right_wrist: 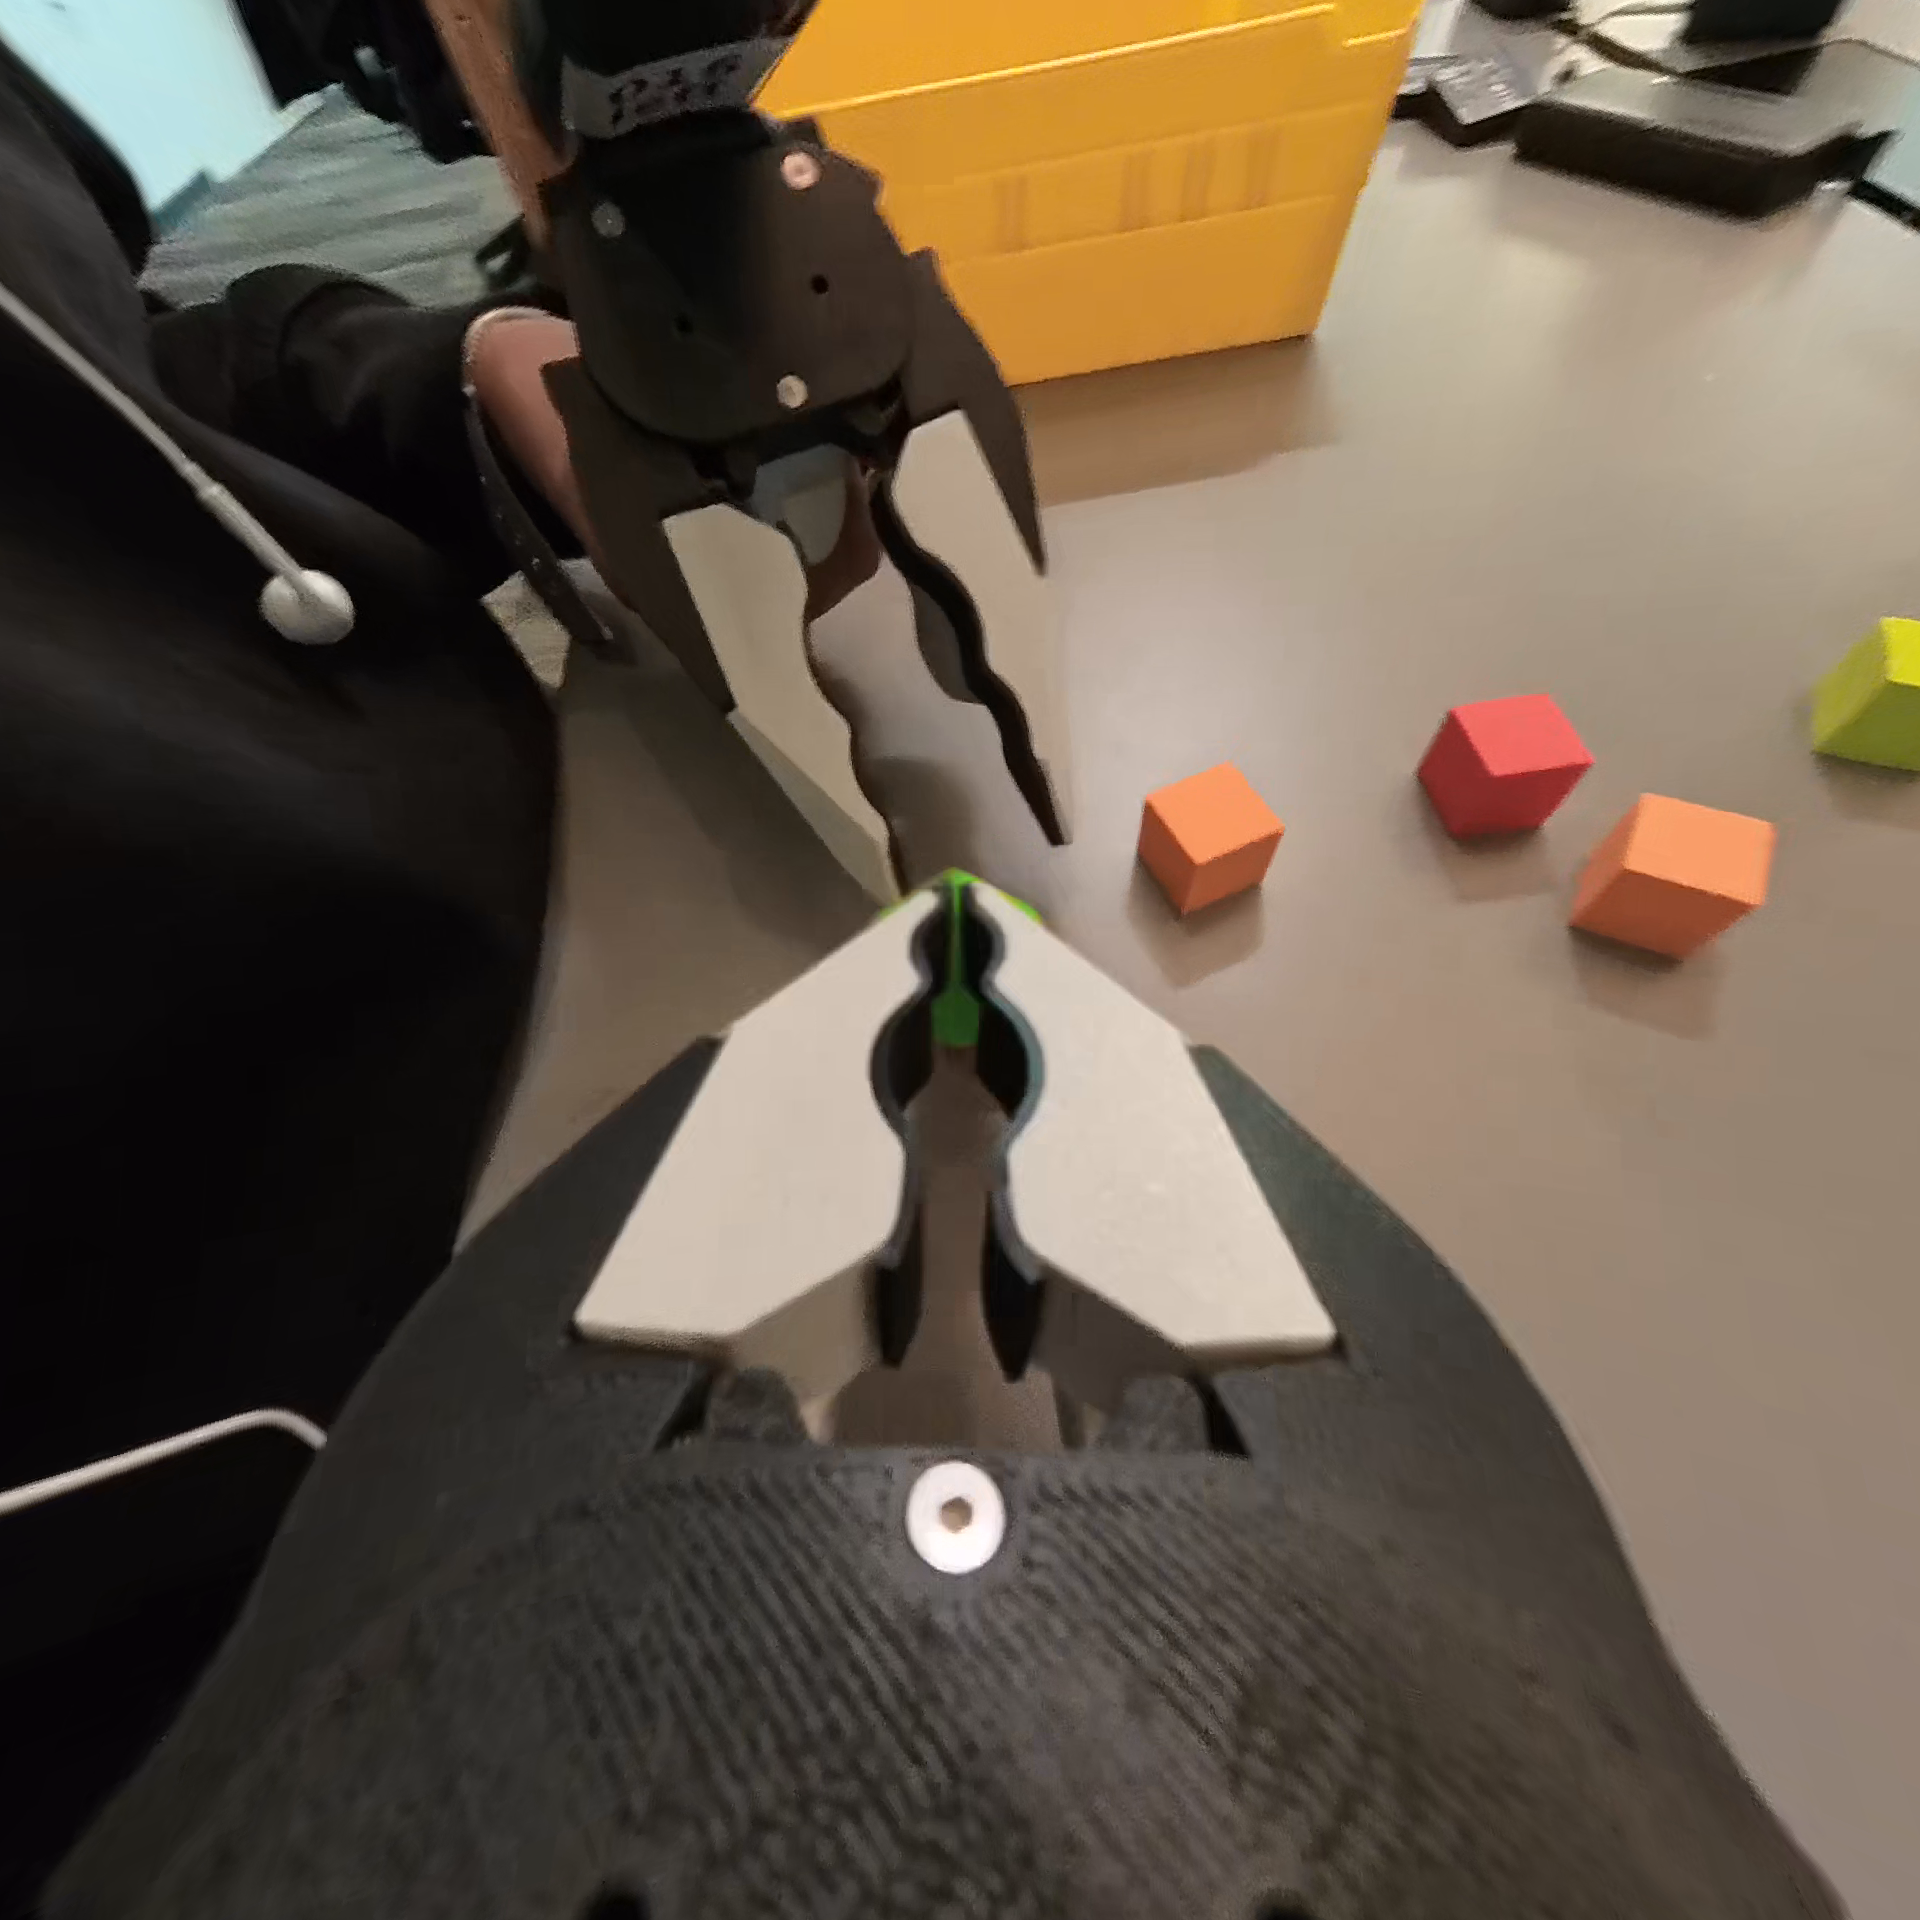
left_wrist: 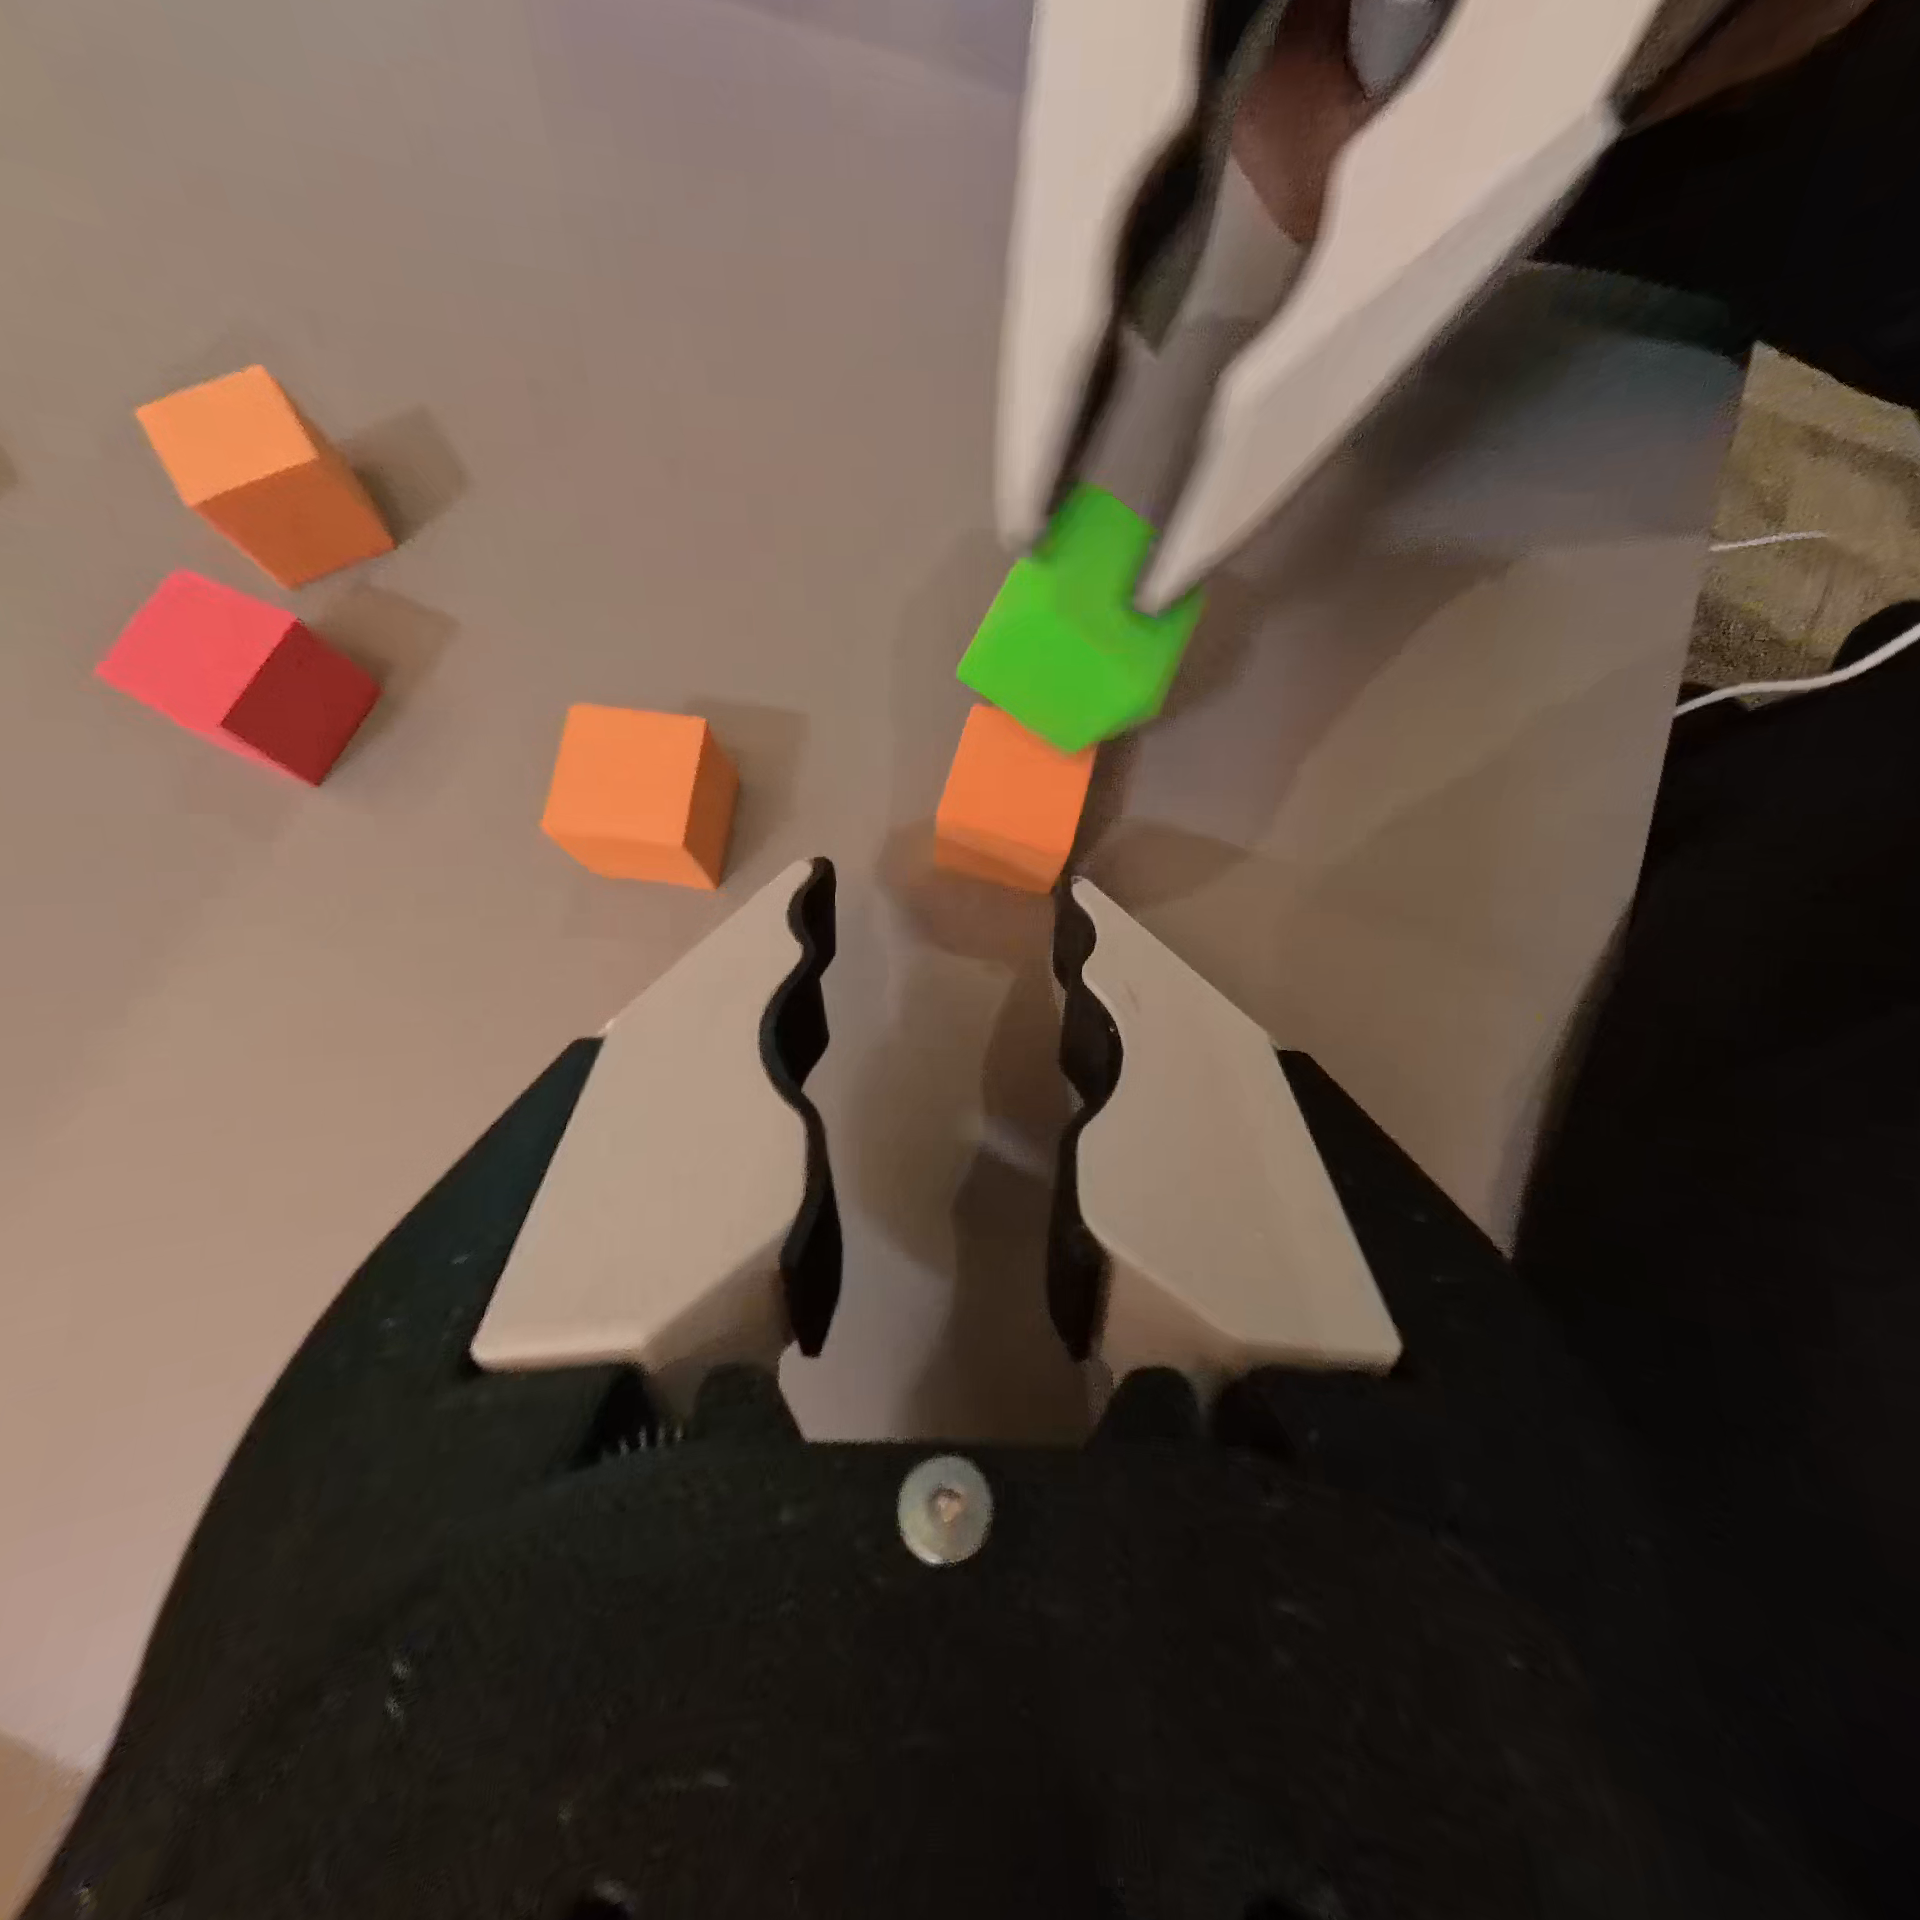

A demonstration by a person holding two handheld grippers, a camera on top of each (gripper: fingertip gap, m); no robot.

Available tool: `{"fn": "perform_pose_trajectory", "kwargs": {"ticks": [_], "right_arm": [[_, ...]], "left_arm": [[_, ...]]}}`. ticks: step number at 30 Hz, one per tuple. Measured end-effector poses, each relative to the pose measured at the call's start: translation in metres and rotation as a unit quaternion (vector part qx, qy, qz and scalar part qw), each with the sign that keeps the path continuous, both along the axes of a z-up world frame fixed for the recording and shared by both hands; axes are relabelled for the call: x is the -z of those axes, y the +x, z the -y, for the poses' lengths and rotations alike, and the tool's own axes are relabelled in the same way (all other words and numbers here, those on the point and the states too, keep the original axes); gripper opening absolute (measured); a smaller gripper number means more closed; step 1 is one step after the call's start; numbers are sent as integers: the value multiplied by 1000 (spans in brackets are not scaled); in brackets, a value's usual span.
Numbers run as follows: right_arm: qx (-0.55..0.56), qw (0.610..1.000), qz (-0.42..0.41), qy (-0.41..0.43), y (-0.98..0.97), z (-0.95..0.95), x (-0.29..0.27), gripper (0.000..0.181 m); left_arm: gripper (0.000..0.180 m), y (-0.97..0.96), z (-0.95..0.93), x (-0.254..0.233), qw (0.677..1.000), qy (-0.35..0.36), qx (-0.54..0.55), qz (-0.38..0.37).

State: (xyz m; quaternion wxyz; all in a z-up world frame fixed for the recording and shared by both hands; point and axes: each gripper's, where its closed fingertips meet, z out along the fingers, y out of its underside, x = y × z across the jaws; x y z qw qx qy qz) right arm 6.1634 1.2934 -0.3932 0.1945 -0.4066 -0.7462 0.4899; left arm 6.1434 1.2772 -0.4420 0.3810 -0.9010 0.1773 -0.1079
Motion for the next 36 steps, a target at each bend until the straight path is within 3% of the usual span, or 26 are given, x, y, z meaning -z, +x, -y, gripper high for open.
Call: {"fn": "perform_pose_trajectory", "kwargs": {"ticks": [3,7,15,21,23,29,36], "right_arm": [[-25,1000,3,-2,-5,5,2,0],[-23,1000,-2,16,-9,3,0,14],[163,985,44,31,-8,-65,24,52],[200,977,67,26,-19,-67,44,38],[200,975,85,46,-20,-69,51,26],[170,983,57,31,-17,-59,31,24],[49,999,-7,-23,-5,-12,0,25]], "left_arm": [[39,-6,4,1,1000,-5,-14,10],[39,-2,5,-1,1000,-3,-14,23],[39,10,0,2,999,0,-3,36],[38,11,-6,12,1000,-8,1,20],[36,7,-6,16,1000,-14,0,10],[36,10,-4,9,999,-7,5,41],[34,21,-1,7,998,-11,20,60]]}}
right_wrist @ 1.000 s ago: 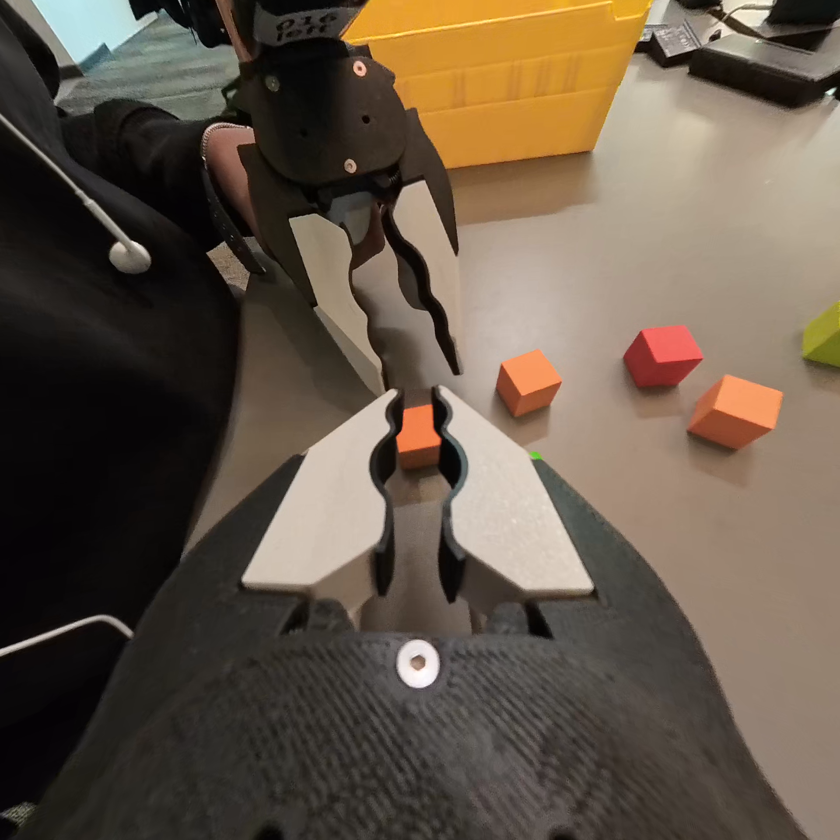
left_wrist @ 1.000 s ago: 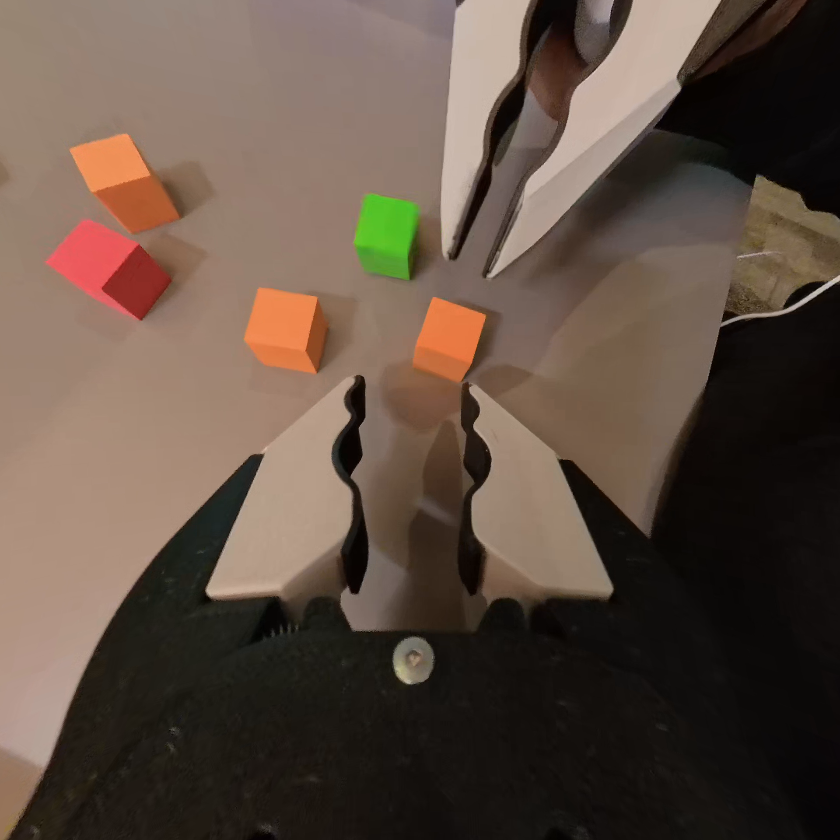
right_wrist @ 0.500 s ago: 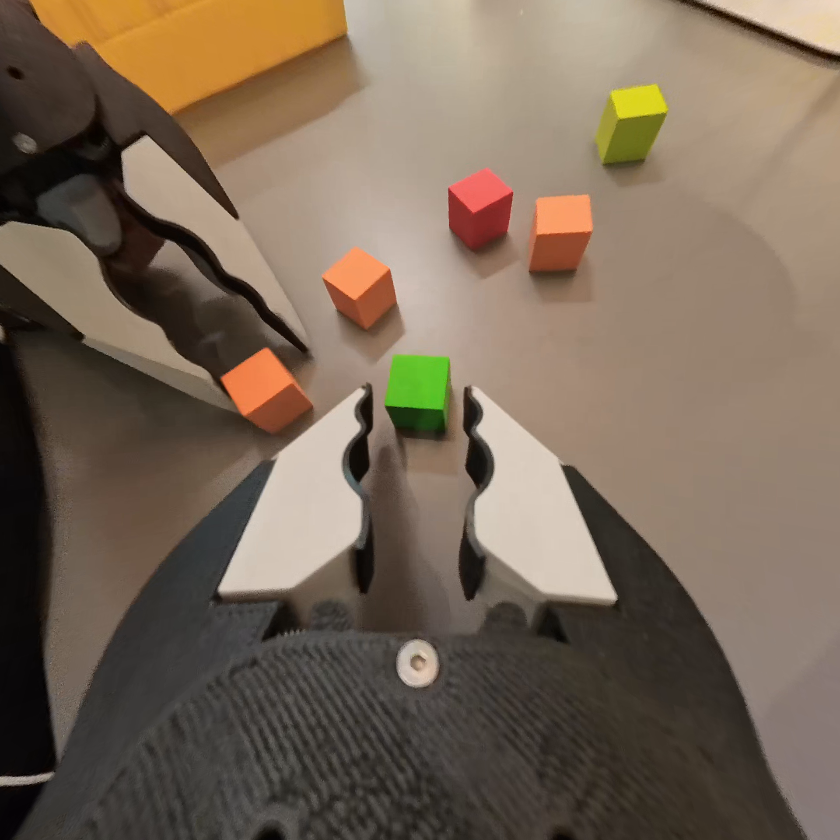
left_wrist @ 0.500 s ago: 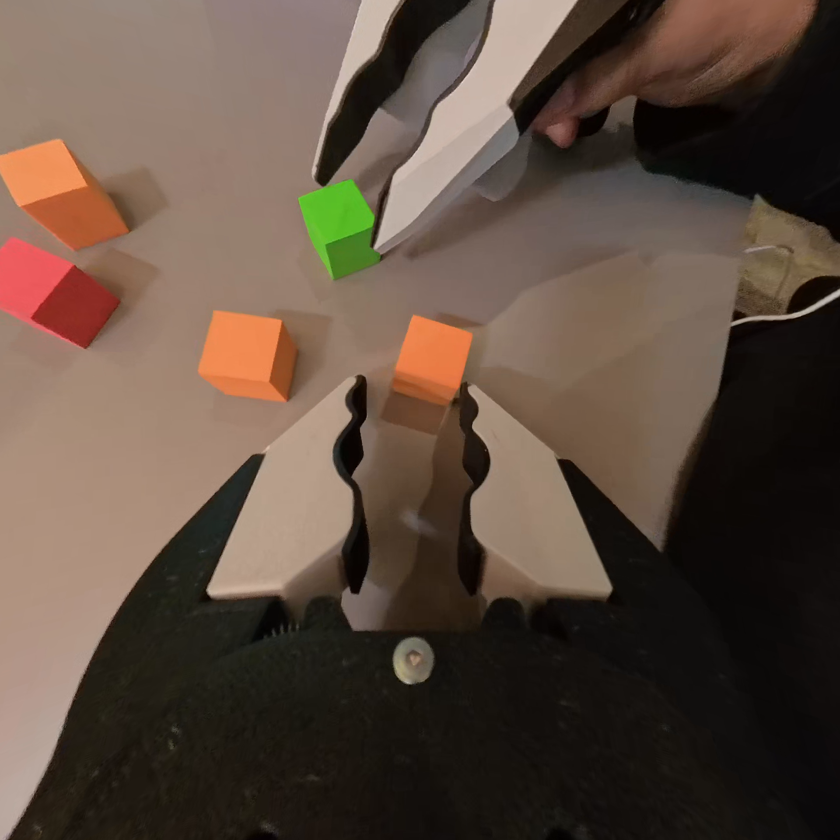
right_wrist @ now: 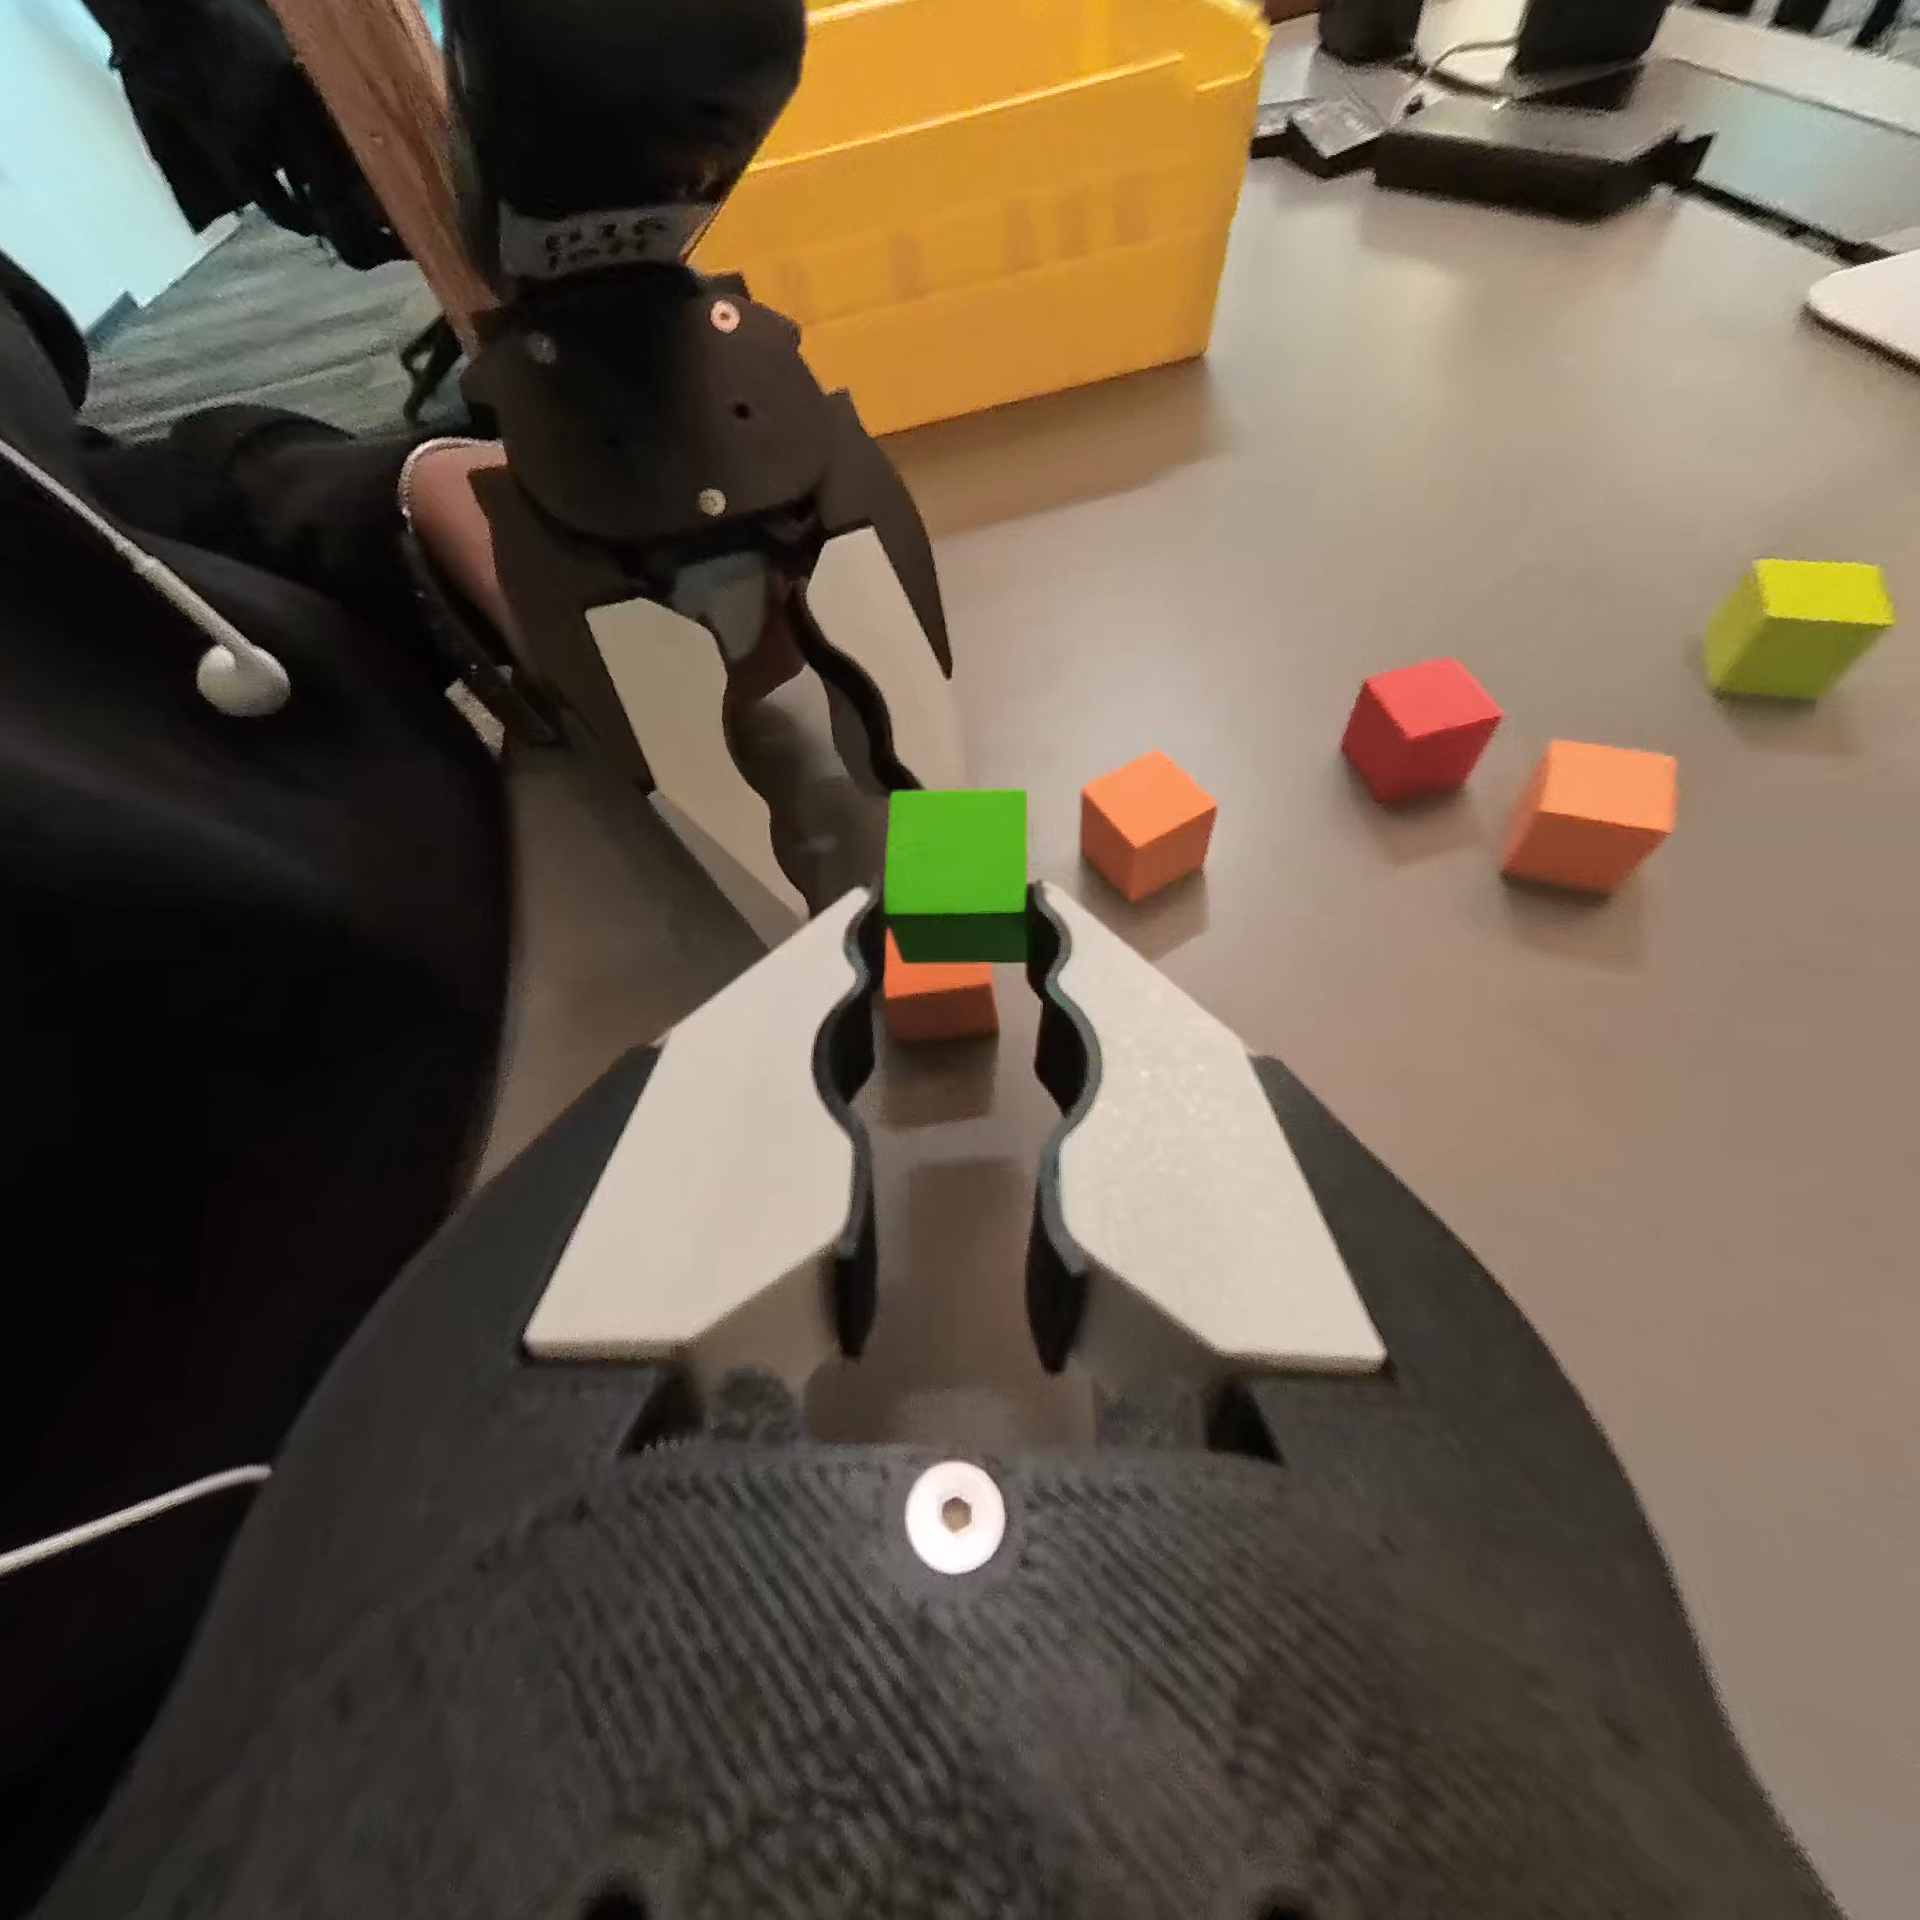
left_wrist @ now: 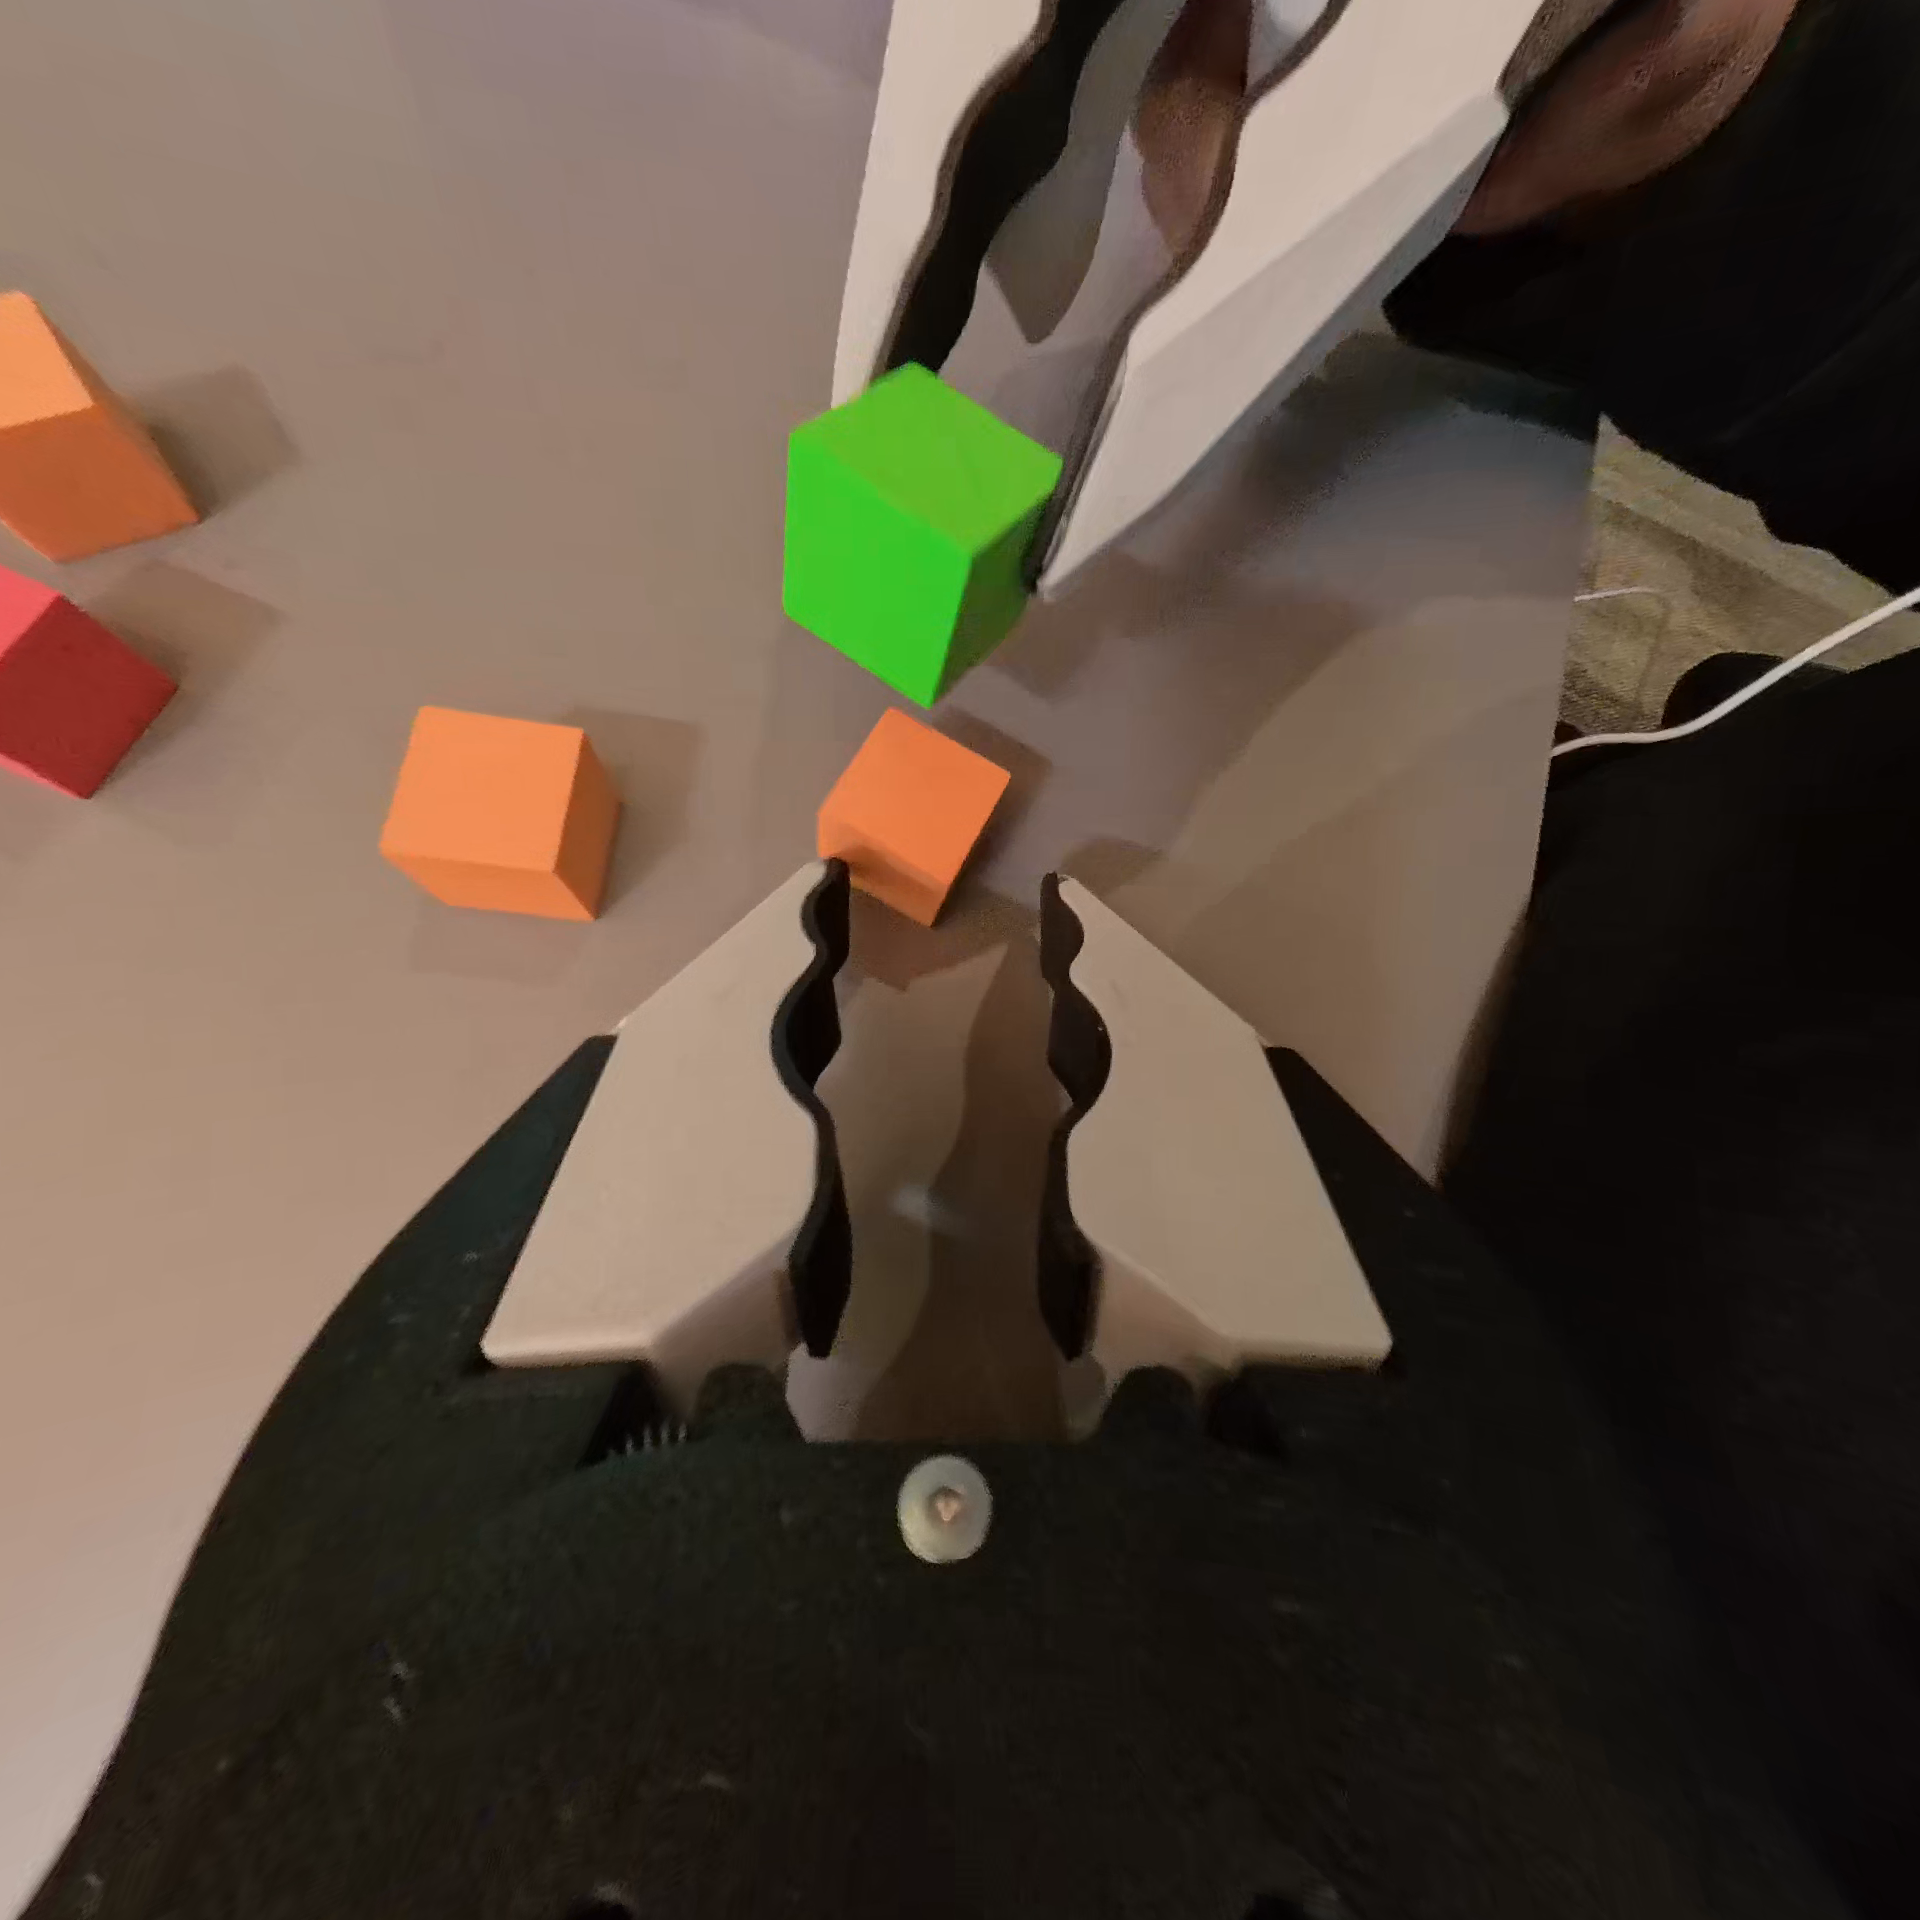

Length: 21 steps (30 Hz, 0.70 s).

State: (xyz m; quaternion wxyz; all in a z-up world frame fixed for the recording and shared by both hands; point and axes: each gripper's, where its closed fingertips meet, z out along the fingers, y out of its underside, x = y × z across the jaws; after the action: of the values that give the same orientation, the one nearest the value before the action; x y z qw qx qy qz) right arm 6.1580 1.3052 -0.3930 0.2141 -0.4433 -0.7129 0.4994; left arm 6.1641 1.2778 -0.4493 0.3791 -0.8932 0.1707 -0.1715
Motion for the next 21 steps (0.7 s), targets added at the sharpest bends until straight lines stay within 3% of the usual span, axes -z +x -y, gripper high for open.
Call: {"fn": "perform_pose_trajectory", "kwargs": {"ticks": [21], "right_arm": [[-111,990,48,67,4,20,27,25]], "left_arm": [[32,7,5,1,1000,-10,3,18]]}}
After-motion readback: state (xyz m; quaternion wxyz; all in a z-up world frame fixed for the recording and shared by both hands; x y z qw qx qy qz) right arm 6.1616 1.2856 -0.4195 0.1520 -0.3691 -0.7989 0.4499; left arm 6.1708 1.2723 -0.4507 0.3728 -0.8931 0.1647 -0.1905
